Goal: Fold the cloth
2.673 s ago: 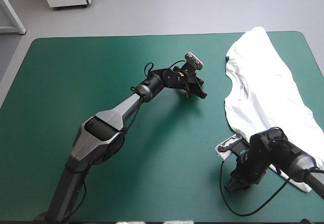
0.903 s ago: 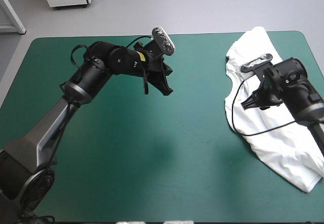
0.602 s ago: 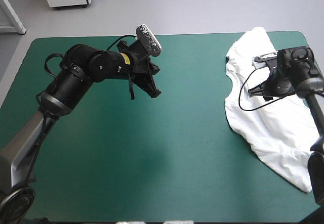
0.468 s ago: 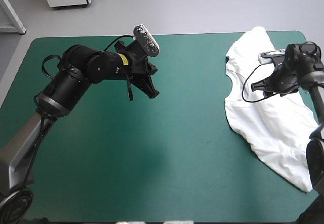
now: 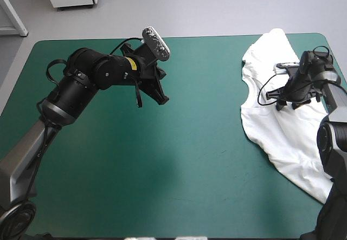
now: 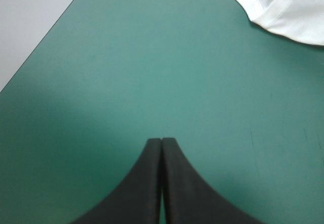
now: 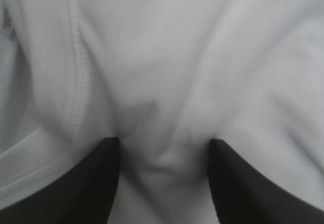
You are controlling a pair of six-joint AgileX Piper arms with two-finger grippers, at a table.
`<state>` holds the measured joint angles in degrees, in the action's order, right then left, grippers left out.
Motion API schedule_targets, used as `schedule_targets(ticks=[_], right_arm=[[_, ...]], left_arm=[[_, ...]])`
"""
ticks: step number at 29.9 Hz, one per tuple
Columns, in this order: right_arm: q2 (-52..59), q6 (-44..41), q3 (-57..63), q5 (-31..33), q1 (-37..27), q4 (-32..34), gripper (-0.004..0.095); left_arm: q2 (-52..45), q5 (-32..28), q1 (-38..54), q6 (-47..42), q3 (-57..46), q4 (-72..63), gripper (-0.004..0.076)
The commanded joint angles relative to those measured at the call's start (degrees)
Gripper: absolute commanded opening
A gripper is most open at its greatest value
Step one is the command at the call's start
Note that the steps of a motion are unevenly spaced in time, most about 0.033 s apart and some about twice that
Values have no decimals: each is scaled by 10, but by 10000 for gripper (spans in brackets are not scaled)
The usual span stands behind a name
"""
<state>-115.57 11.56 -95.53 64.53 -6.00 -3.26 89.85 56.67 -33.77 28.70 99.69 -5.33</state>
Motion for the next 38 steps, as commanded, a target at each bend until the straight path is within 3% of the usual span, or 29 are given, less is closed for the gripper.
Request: schedule_targets(ticks=[1,5,11,16,21,29,38], right_arm=[[10,11,-18,-7,-4,-10,513],[-6,12,-18,-5,-3,-16,464],[-17,66,-18,-1,-3,-80,-23],[-23,97,-18,20,8,-146,-9],[-23,104,-18,44,59,-161,-8],[-23,108,-18,60,204,-162,-8],[-21,110,-18,70,350,-189,-8]], left_arm=[[-23,-31,0,-13,14,12,-9],[-23,-29,0,-27,14,44,-9],[-23,-16,0,-52,14,77,-9],[-24,-11,0,-60,14,93,-9],[-32,-12,29,-84,14,91,-9],[-56,-19,108,-99,14,81,-9],[-74,-22,121,-99,2,79,-9]])
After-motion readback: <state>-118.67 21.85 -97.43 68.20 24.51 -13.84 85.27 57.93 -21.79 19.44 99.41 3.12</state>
